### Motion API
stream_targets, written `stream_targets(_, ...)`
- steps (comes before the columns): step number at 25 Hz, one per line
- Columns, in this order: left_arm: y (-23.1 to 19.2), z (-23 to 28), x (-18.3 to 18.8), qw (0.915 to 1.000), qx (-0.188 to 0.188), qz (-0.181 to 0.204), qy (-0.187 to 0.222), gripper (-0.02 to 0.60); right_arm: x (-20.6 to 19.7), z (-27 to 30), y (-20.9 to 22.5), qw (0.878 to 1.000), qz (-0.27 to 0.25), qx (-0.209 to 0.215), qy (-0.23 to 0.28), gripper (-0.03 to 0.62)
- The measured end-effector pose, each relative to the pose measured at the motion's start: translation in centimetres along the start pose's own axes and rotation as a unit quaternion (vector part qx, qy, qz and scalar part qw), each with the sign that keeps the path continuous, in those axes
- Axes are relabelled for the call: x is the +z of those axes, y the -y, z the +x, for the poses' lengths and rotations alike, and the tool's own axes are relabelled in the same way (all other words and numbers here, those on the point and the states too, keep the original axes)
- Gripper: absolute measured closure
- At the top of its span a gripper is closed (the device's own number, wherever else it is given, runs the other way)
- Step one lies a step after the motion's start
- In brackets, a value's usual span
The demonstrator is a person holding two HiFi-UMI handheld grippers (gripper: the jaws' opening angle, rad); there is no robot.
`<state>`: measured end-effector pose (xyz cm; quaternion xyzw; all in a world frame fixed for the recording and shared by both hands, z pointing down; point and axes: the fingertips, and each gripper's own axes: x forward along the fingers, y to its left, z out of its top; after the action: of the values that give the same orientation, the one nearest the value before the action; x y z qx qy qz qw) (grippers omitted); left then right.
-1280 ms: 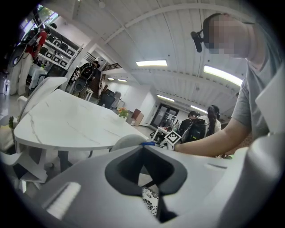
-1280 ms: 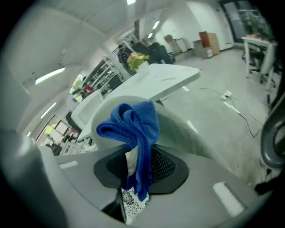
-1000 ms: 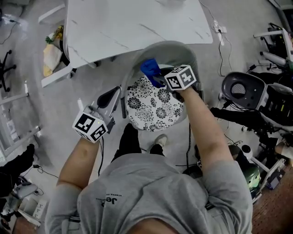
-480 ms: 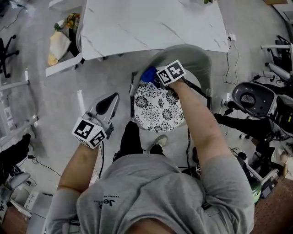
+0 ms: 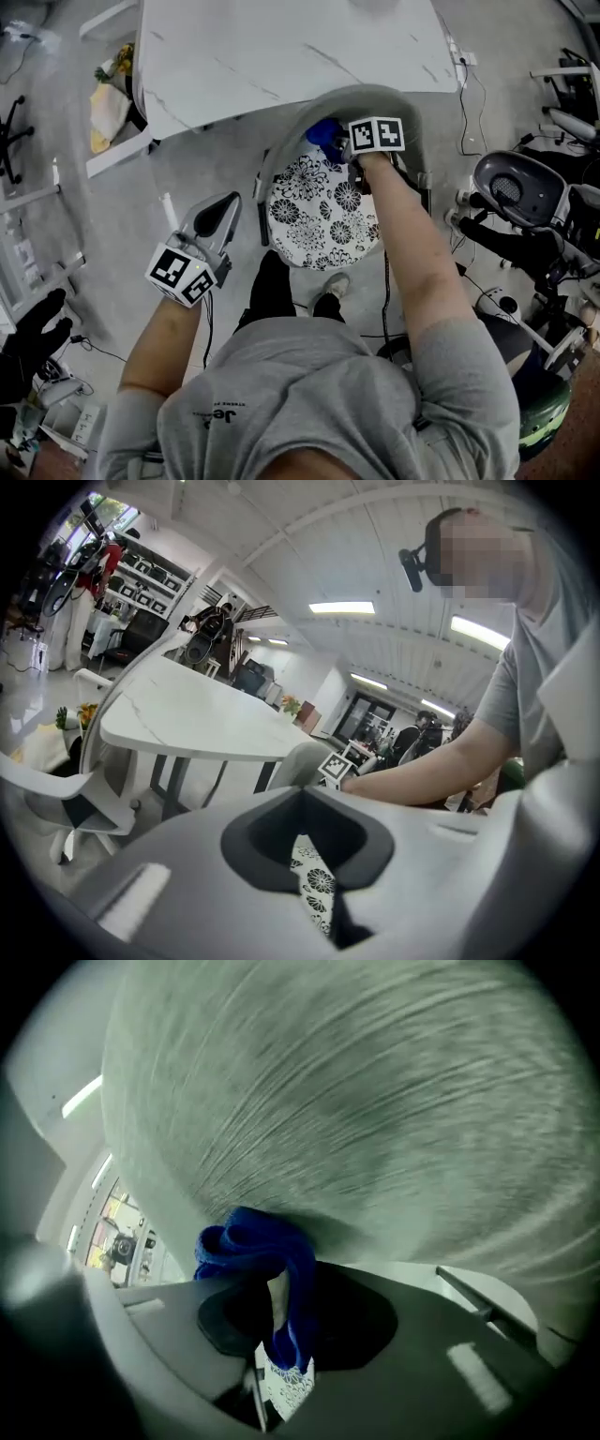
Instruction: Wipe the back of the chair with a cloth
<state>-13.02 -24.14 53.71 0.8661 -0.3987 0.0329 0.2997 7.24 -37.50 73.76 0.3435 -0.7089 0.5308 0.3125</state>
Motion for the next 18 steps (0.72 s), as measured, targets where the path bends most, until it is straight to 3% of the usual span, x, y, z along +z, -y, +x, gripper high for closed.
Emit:
stream_targets(3,1.1,1.9,0.1,0.9998,-0.018,0.005,-0.011,0.568,1.3,-3.0,3.9,0.995,0.077,-0.022,0.055,0.494)
stream_targets(7,3.5,4.5,0.0,0.9986,-0.045,0.021,-0.019,0.568,0.8,-8.0,9.3,0.98,0.149,-0.052,0.12,0.494)
stream_targets(16,6.9,8.6,1.0,0.9948,-0.091,0.041,-0.022,0.568,-1.0,-14.8,13.6,0.951,0.222,-0.077,0.2,0.494)
stream_targets(18,7.3,8.8,1.0,0.9943,-0.096,0.041,-0.022,0.568,-1.2,-15.3,13.6,0.952,0.217,-0.075,0.204,0.496)
